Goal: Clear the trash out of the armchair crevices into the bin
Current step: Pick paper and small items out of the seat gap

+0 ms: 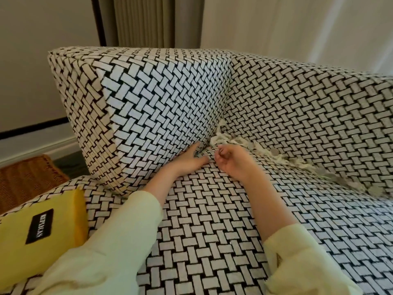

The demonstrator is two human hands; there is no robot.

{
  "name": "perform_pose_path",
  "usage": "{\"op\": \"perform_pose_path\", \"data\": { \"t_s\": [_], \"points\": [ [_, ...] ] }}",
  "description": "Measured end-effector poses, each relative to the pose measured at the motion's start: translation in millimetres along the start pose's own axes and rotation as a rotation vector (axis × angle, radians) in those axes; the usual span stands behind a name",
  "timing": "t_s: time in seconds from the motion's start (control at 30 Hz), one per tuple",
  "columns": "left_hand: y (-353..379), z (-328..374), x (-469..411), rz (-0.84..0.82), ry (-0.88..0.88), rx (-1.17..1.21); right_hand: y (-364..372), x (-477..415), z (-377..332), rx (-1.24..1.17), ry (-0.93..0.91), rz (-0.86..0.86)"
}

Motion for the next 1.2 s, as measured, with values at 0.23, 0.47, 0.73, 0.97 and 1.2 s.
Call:
{"op": "perform_pose_path", "data": {
  "t_s": [0.23,0.47,0.73,0.97,1.2],
  "points": [
    [12.0,11.9,-53.4,-0.050,0.034,0.006,-12.4,-34.4,-26.2,0.309,-0.121,0.153],
    [16.0,13.0,-59.1,-0.061,0.092,0.051,35.0,-61.9,-27.6,1.285,-0.446,0.273],
    [13.6,7.7,-60.8,-0.038,0.068,0.126,31.0,-102.7,-32.6,1.808,-0.246,0.323],
    [12.5,9.3,-59.6,-0.006,0.080,0.130,37.9,-111.7,-30.4,1.981,-0.094,0.204],
    [9.6,5.0,-63.2,0.025,0.075,0.176,33.5,-106.2,-36.3,1.941,-0.309,0.318]
  ]
}}
Point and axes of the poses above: each hand's wrist, its own x-axis away from the middle knuckle, its own y-axis out of the palm, z = x × y, the point moved 6 cm from there along -x, towards the middle knuckle
